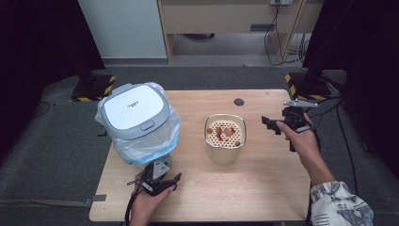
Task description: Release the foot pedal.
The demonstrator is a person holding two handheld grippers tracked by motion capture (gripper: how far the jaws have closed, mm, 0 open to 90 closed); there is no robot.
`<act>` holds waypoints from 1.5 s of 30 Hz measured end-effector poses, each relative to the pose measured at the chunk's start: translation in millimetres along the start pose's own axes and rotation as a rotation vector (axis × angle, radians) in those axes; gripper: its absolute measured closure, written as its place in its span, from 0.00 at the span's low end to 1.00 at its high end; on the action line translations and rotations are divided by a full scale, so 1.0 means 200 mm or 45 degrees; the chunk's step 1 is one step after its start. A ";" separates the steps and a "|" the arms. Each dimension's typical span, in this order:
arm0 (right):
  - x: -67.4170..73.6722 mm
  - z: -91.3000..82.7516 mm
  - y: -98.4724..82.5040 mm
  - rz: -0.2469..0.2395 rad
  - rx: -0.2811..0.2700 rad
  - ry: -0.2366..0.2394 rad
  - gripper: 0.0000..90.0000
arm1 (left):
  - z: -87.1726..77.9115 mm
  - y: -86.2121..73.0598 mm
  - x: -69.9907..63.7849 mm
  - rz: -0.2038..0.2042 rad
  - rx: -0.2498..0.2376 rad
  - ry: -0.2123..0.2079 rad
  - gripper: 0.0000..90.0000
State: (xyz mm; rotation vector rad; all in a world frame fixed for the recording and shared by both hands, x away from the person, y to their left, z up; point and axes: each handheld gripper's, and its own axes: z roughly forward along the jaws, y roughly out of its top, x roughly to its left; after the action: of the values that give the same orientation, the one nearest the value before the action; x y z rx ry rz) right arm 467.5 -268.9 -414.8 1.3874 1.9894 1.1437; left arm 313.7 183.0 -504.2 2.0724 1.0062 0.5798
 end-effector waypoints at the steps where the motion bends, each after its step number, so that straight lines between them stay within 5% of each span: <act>1: 0.00 0.00 -0.01 0.003 0.007 0.000 0.08 | 0.00 0.00 0.00 0.002 0.001 -0.001 0.35; 29: 0.05 0.09 -0.34 0.005 0.168 0.000 0.08 | 0.01 0.00 -0.01 0.018 0.006 -0.007 0.33; 45: 0.09 0.21 -0.42 0.005 0.271 -0.015 0.07 | 0.01 0.00 -0.01 0.027 0.006 -0.005 0.32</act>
State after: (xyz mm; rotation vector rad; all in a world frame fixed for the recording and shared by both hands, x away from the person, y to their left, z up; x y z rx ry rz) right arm 446.5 -249.4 -506.5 1.4973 2.1519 0.9444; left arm 314.5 181.1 -505.3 2.0897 0.9851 0.5843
